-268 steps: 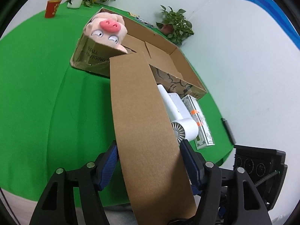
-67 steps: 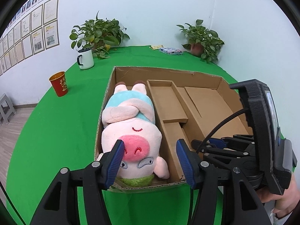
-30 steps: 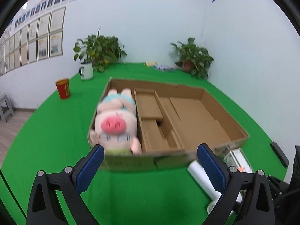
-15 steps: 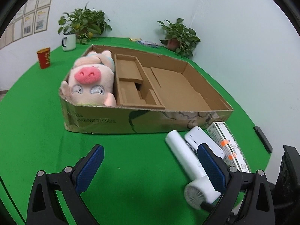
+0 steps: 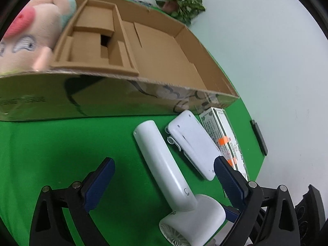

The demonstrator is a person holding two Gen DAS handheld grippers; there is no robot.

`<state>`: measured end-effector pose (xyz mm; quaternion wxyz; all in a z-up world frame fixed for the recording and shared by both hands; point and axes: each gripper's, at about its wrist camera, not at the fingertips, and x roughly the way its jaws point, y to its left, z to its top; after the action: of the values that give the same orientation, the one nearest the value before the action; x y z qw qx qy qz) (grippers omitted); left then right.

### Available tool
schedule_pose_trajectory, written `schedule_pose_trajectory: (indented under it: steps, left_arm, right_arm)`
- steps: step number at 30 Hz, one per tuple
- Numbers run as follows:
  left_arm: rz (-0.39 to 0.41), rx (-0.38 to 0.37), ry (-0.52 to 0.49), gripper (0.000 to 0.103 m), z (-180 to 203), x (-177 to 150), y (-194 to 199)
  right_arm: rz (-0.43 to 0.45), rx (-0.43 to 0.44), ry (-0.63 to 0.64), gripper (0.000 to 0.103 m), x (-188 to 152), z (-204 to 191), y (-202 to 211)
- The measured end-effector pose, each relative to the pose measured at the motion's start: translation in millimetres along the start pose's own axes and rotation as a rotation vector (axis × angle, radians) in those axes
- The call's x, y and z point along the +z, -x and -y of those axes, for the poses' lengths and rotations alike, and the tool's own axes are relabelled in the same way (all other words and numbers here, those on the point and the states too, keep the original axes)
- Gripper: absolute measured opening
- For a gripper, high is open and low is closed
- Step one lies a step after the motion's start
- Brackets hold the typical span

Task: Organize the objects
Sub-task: 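Grasp the white hair dryer by its body with the right gripper and lift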

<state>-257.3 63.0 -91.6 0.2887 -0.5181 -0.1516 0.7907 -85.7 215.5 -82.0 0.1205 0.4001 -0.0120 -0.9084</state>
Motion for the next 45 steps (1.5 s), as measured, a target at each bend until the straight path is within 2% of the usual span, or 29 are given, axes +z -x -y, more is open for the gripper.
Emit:
schedule_pose_trajectory:
  steps: [3, 6, 9, 13, 18, 21, 25, 31, 37, 45]
  left_arm:
    - [-0.004, 0.008, -0.014, 0.090, -0.1, -0.2, -5.2]
    - [-0.019, -0.005, 0.005, 0.075, -2.6, 2.5, -8.2]
    - [-0.014, 0.040, -0.006, 0.053, -3.1, 2.1, -7.4]
    - [-0.024, 0.052, 0.005, 0.038, -6.9, 2.3, -9.7]
    - [-0.033, 0.052, -0.003, 0.035, -0.6, -0.7, -8.9]
    - [-0.007, 0.051, -0.008, 0.033, 5.9, 0.2, 1.0]
    - [0.043, 0.063, -0.073, 0.031, 26.6, 5.7, 24.7]
    - [0.104, 0.075, -0.146, 0.030, 56.4, 23.4, 49.7]
    - [0.147, 0.084, -0.208, 0.029, 81.9, 50.9, 64.2]
    - [0.229, 0.093, -0.274, 0.029, 117.1, 98.4, 83.9]
  right_arm:
    - [-0.012, -0.030, 0.019, 0.064, -1.2, -1.9, -2.5]
    - [-0.028, -0.028, 0.012, 0.057, -2.6, -2.4, -5.2]
    - [-0.030, -0.050, 0.011, 0.057, -5.6, -5.7, -4.0]
    - [-0.019, -0.079, 0.032, 0.056, -13.9, -16.1, 0.7]
    - [-0.005, -0.109, 0.036, 0.056, -20.1, -20.2, 3.7]
    - [-0.002, -0.110, 0.021, 0.056, -23.6, -20.8, 6.2]
    - [-0.001, -0.097, -0.023, 0.055, -23.8, -19.0, 10.6]
    - [0.073, -0.112, -0.053, 0.055, -11.7, -15.1, 25.2]
    - [0.135, -0.143, -0.061, 0.055, 10.9, -12.2, 35.4]
    - [0.223, -0.167, -0.057, 0.055, 64.2, -7.0, 43.6]
